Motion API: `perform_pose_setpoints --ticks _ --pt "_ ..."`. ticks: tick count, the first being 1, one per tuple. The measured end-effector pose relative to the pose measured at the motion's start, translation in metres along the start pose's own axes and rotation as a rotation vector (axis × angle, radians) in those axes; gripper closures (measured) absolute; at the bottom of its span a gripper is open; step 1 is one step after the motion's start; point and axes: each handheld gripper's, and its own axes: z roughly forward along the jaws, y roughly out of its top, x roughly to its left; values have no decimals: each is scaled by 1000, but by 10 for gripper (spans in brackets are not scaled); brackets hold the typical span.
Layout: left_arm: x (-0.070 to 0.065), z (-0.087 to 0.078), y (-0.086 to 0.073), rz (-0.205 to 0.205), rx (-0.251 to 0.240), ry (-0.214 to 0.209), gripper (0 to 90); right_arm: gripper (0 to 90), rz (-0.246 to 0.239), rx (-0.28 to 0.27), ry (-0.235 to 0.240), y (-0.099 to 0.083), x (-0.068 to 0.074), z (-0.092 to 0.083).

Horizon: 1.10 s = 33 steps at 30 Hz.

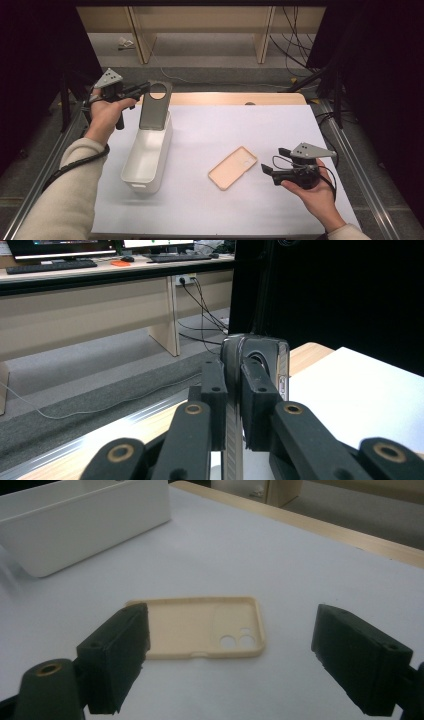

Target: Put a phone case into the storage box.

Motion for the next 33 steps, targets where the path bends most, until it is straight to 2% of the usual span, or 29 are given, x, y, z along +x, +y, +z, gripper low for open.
perform_pose_setpoints --ticks 33 --pt "11 17 -10 -26 -3 14 819 164 5 -2 2 0 -1 0"
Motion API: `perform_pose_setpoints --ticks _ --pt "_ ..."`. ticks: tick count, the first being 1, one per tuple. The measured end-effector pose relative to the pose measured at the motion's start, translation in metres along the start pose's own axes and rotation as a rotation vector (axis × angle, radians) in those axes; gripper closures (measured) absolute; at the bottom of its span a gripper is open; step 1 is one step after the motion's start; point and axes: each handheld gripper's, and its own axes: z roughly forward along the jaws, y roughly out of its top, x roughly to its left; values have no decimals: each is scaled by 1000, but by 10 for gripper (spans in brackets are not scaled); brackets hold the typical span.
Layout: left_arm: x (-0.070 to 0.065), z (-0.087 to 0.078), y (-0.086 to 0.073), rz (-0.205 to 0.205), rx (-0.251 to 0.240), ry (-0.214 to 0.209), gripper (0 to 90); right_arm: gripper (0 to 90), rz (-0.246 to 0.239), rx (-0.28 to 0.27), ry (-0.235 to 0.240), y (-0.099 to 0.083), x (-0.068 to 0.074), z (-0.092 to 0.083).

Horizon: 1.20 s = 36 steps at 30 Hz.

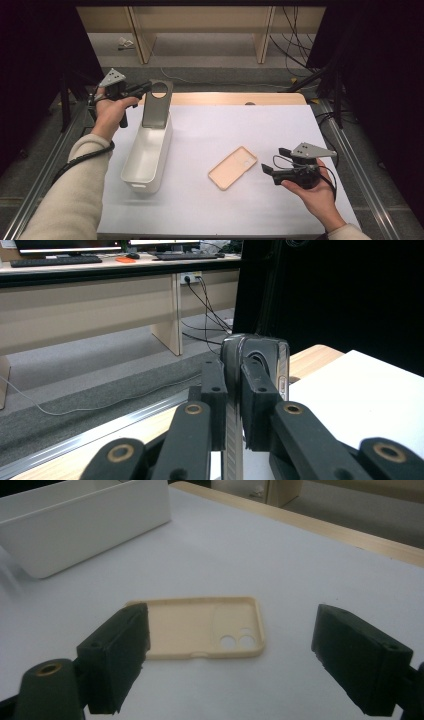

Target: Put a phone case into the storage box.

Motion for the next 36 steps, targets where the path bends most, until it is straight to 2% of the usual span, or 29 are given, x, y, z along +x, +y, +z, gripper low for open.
perform_pose_setpoints --ticks 36 --pt "8 11 -7 -8 18 11 819 164 6 -3 1 0 -1 0"
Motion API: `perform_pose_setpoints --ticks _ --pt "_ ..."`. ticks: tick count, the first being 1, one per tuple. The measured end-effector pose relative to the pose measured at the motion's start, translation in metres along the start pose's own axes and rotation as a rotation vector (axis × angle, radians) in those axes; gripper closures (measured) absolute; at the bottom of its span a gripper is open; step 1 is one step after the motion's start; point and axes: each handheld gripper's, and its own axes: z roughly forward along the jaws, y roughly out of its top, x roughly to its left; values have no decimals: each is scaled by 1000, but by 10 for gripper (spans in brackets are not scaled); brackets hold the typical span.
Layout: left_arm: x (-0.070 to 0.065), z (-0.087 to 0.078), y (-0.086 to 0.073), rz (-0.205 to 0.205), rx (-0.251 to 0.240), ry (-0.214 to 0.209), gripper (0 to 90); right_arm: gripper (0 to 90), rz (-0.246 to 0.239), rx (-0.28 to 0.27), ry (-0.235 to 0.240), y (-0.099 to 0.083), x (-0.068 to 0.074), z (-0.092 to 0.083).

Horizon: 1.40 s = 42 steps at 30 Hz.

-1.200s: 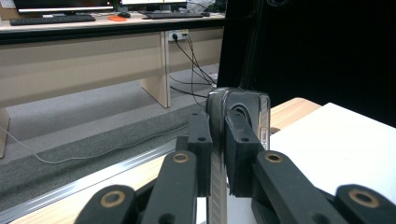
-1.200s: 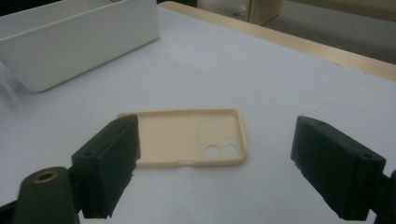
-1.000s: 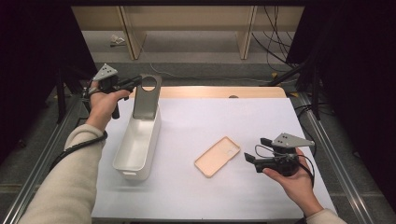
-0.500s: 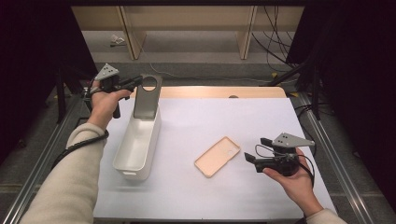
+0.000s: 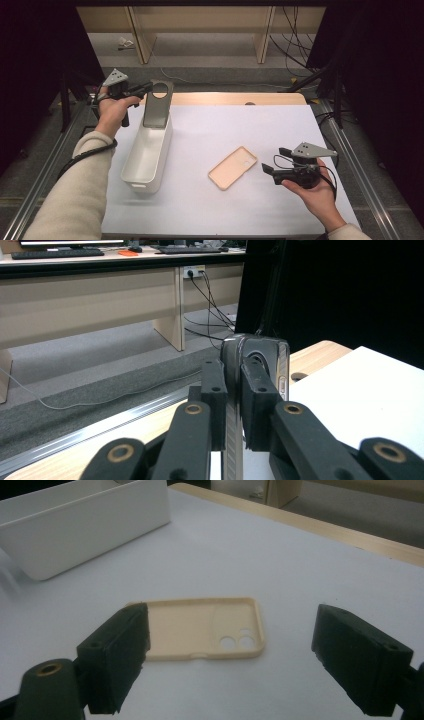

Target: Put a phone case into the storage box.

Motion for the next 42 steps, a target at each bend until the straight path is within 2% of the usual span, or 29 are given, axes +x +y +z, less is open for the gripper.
perform_pose_setpoints --ticks 42 --pt "7 10 -14 -14 26 1 818 163 6 0 4 0 -1 0"
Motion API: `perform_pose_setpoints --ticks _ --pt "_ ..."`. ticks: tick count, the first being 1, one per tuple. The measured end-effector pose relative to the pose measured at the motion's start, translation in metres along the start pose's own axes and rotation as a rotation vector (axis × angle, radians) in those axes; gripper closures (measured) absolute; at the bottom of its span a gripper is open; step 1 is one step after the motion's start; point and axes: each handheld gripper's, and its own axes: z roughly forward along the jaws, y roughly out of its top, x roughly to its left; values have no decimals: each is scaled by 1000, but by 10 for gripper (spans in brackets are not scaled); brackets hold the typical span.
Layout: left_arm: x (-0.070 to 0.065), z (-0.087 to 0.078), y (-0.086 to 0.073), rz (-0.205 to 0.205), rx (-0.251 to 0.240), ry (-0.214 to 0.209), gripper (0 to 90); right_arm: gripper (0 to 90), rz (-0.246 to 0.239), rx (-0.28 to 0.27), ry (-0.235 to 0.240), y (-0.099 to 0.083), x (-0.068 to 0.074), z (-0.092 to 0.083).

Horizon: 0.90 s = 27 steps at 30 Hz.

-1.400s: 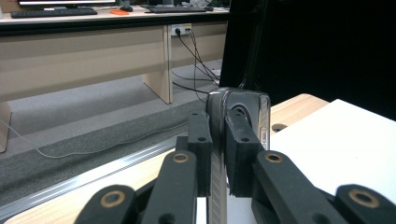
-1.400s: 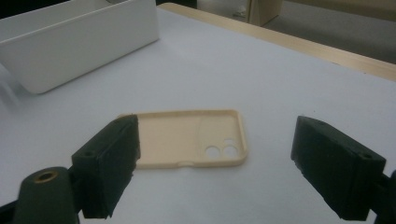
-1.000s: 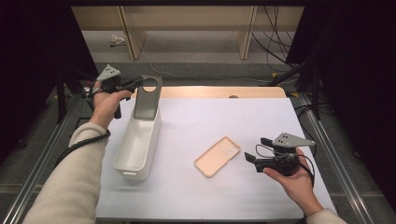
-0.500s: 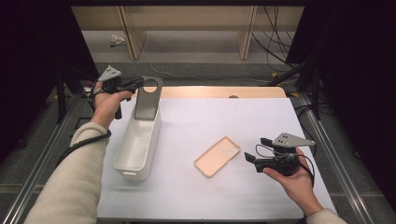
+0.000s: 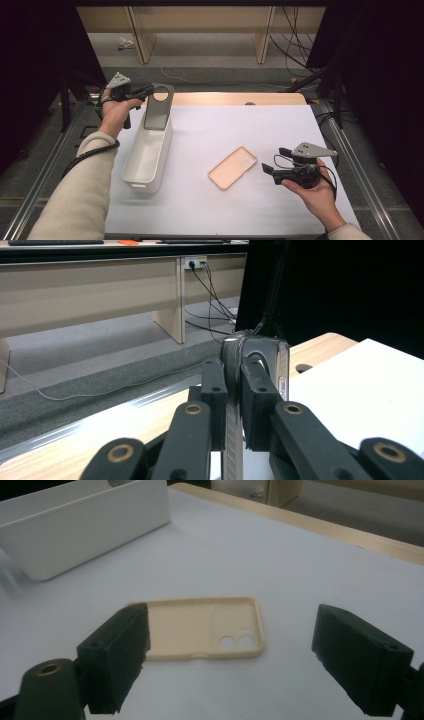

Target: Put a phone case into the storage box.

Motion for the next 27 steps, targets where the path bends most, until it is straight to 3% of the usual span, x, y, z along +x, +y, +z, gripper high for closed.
perform_pose_setpoints --ticks 27 --pt "5 4 -13 -20 25 9 817 163 2 2 -1 0 0 0"
